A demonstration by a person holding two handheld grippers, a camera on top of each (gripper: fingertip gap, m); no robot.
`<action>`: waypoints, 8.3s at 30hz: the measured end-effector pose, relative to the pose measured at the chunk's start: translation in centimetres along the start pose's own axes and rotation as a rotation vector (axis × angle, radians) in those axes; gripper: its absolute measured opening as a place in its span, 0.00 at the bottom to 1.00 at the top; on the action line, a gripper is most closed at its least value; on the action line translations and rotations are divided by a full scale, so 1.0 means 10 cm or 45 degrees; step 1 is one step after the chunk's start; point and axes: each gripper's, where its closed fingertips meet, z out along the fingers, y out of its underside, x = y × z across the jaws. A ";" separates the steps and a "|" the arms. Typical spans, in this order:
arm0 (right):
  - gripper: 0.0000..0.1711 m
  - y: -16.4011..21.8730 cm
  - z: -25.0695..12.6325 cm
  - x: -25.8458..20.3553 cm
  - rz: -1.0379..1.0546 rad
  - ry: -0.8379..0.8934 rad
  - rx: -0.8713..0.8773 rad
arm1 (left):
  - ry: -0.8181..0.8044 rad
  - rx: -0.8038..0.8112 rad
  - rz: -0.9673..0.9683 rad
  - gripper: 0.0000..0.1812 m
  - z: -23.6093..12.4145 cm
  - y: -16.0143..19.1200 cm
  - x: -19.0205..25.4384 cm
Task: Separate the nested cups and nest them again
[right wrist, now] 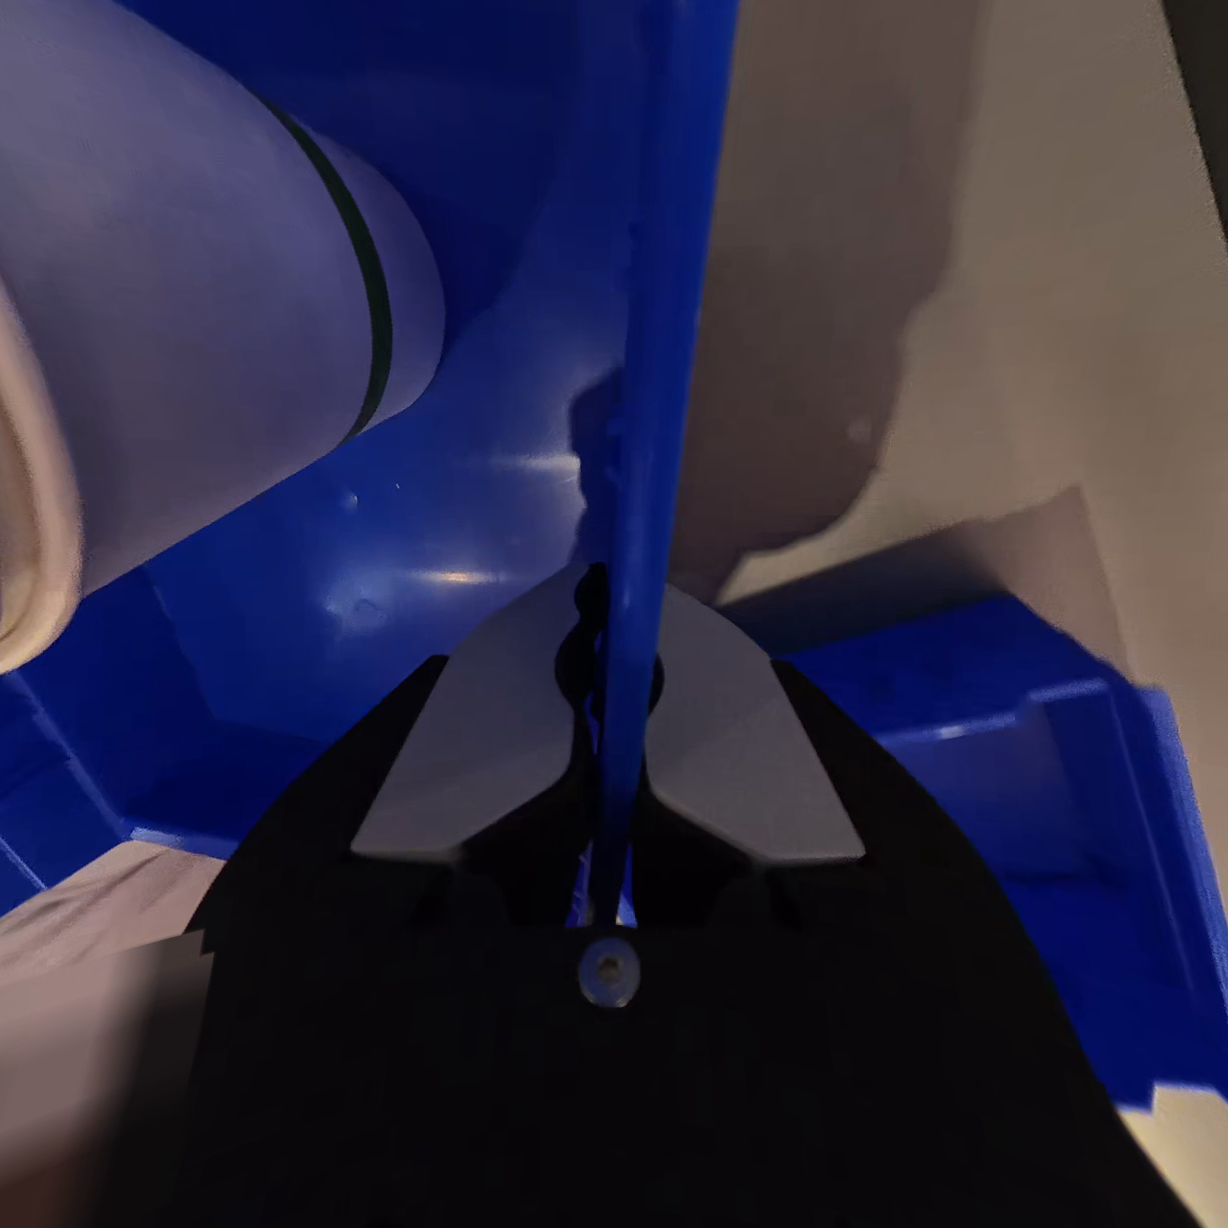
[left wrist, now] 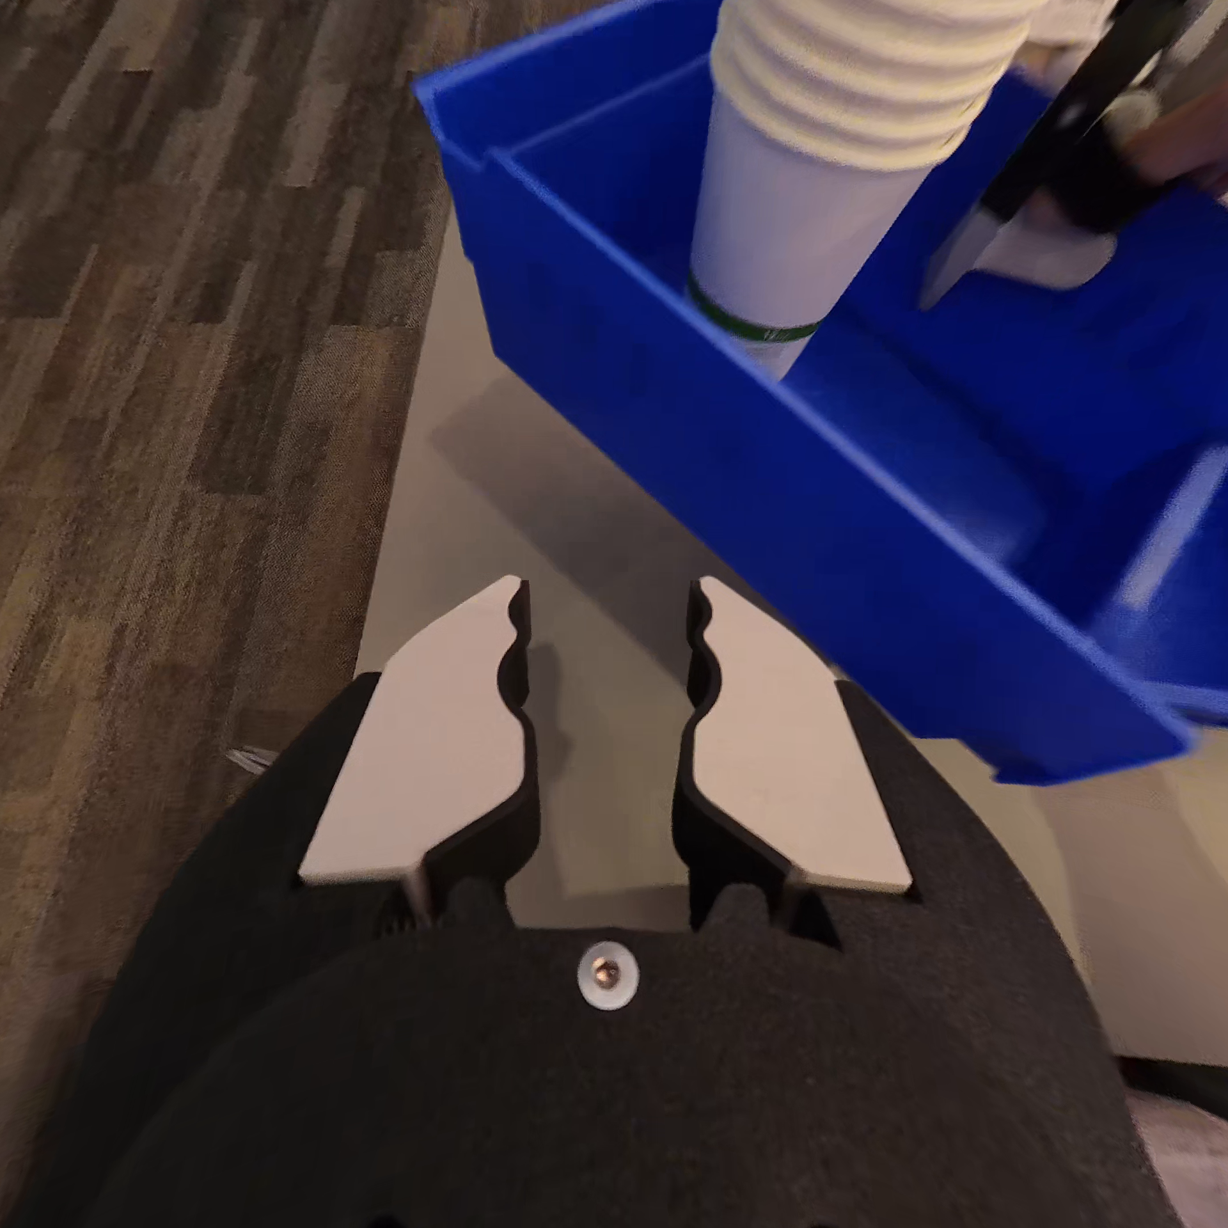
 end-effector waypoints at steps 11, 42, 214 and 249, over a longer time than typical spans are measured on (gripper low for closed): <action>0.03 -0.46 0.72 0.00 0.042 0.154 -0.082 | 0.055 0.038 0.042 0.22 0.01 -0.06 0.04; 0.30 -0.30 0.03 0.16 -0.295 0.527 0.493 | 0.132 -0.006 0.130 0.24 0.08 -0.04 0.21; 0.37 3.72 -1.85 0.38 0.436 1.215 -0.167 | 0.004 0.222 0.061 0.16 0.61 -0.84 0.33; 0.45 4.10 -1.98 1.78 0.540 1.148 0.741 | 0.280 0.672 0.172 0.28 0.11 -1.23 0.83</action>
